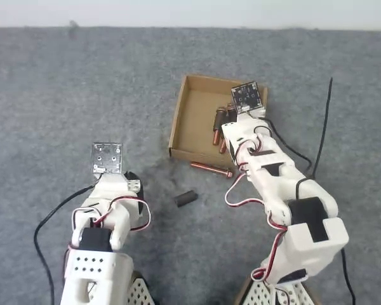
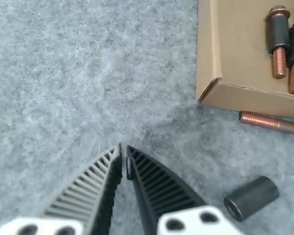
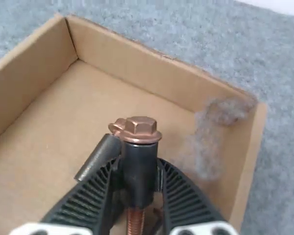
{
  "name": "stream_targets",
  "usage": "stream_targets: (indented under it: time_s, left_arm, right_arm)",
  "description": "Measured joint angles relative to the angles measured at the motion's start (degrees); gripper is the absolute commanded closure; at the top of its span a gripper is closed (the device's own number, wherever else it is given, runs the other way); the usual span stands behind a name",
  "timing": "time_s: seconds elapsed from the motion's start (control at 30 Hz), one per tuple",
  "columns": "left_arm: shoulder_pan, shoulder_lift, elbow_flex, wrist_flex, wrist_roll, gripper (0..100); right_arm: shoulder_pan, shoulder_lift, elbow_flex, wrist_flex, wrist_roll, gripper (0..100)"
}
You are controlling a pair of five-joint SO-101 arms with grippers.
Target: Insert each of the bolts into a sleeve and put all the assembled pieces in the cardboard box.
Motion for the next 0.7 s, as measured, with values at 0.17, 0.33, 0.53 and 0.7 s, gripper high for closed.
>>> stream_targets:
  time_s: [0.17, 0.33, 0.53, 0.7]
  left_arm:
    - [0.0, 0.0, 0.0, 0.0, 0.0, 99]
    - [0.0, 0.0, 0.0, 0.0, 0.0, 99]
    - [0.0, 0.0, 0.0, 0.0, 0.0, 99]
    - [0.0, 0.0, 0.0, 0.0, 0.0, 99]
  right_arm:
    - [1.23, 0.0, -3.08, 7.12, -0.88, 99.2]
    - [1.67, 0.0, -4.84, 11.52, -4.22, 99.2]
    - [1.58, 0.0, -4.84, 12.31, -4.75, 99.1]
    - [1.58, 0.0, -4.84, 12.31, -4.75, 95.8]
